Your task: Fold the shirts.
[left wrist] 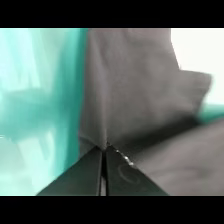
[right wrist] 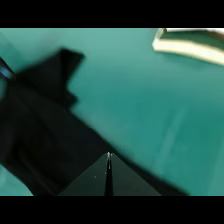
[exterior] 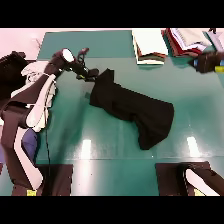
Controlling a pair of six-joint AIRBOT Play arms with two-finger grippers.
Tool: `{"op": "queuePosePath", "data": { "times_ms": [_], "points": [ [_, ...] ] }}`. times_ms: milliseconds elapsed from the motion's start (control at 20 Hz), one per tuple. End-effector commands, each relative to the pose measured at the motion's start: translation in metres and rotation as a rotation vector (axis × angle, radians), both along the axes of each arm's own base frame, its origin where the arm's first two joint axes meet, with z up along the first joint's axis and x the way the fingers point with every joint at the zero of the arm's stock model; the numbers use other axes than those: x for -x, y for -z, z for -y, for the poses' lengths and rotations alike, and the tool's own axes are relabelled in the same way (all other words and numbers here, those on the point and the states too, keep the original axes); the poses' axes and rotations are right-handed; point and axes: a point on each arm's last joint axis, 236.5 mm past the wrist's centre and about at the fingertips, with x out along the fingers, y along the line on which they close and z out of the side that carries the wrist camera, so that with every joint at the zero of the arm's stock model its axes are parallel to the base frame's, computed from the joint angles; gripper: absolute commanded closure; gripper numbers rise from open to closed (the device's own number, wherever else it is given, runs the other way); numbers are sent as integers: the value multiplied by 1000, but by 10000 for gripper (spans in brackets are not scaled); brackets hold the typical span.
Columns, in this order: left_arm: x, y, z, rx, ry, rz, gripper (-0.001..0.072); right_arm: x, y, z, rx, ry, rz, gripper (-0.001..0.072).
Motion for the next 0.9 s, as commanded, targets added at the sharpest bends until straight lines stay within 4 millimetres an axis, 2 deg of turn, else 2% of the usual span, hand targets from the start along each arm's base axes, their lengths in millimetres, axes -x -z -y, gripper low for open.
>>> {"op": "queuePosePath", "data": {
  "times_ms": [0, 50, 100, 150, 300, 400, 500, 550, 600, 700, 800, 850],
  "points": [
    [-13, -49, -21, -25, 4, 121, 683, 35, 99, 57, -66, 156, -309, 692],
    [-12, -59, -23, -39, 12, 147, 683, 45, 130, 71, -100, 216, -377, 619],
    [-11, -64, -23, -38, 21, 157, 683, 55, 163, 81, -136, 272, -442, 354],
    [-10, -64, -22, -32, 23, 152, 683, 64, 192, 86, -166, 309, -504, 250],
    [-5, -60, -22, -40, 34, 128, 683, 78, 259, 77, -213, 330, -653, 263],
    [-4, -60, -22, -41, 35, 127, 683, 67, 279, 55, -247, 296, -683, 263],
    [-4, -60, -22, -41, 35, 124, 683, 49, 291, 36, -254, 267, -672, 265],
    [-3, -60, -23, -42, 36, 122, 683, 39, 296, 28, -240, 248, -662, 282],
    [-3, -59, -23, -43, 38, 119, 683, 29, 299, 20, -222, 223, -653, 337],
    [-1, -58, -24, -52, 42, 111, 683, 12, 300, 6, -192, 176, -631, 353],
    [-1, -58, -27, -66, 38, 115, 683, -6, 294, -5, -173, 142, -595, 543],
    [-1, -58, -27, -65, 38, 114, 683, -13, 290, -8, -166, 128, -579, 599]
  ]
}}
